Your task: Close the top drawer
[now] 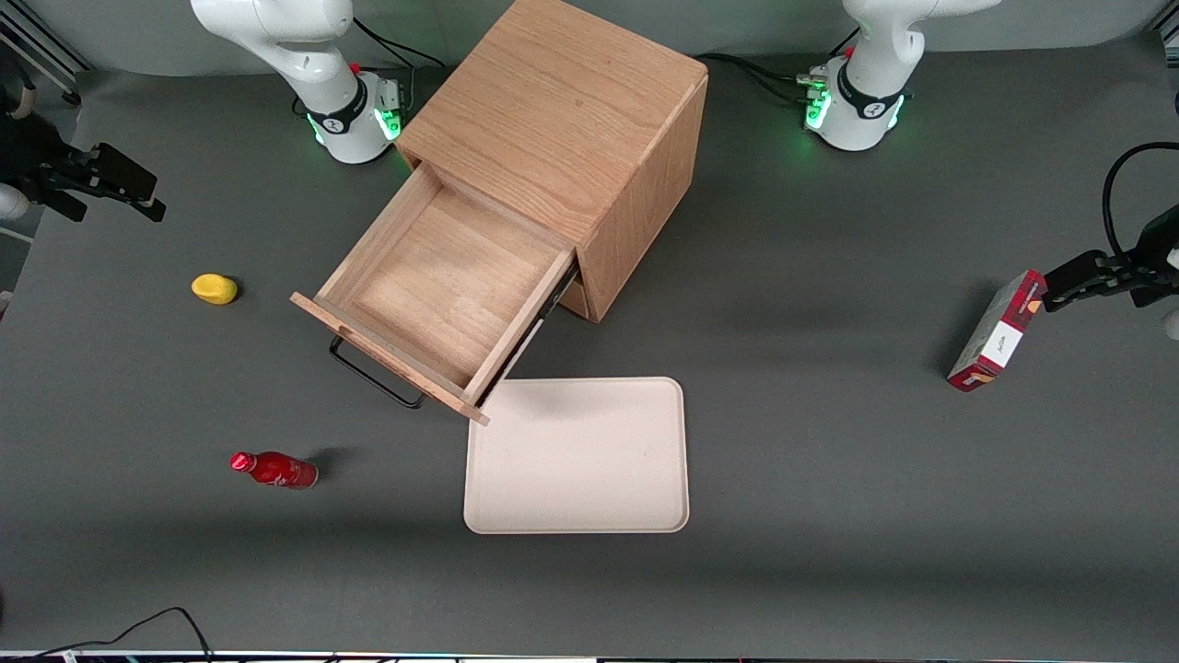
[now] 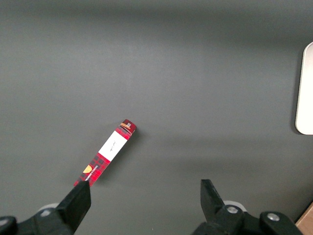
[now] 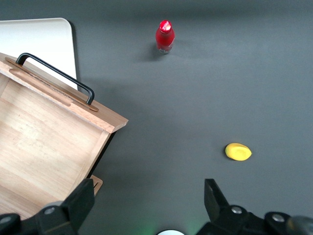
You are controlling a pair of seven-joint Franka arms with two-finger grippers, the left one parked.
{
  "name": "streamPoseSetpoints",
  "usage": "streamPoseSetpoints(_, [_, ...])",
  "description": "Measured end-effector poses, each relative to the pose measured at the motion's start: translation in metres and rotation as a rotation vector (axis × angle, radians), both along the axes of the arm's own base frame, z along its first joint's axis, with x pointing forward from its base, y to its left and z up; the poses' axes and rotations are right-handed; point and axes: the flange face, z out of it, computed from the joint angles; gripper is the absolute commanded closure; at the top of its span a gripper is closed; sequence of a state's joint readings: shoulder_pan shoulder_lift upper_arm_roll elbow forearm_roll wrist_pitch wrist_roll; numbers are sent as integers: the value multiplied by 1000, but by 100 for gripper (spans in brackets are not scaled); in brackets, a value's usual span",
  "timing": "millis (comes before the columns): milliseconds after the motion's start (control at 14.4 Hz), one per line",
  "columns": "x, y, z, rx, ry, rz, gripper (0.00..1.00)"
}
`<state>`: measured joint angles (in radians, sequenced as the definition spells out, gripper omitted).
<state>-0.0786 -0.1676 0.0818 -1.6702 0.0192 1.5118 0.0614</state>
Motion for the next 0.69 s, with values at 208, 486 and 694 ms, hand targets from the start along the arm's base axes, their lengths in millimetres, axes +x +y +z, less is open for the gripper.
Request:
streamPoseSetpoints(208, [2,-1,0,1,0,-1,0])
streamPoseSetpoints(486, [4,-1,4,1,-8,-2,0])
streamPoseSetpoints(694, [4,-2,3,1,-1,-2,0])
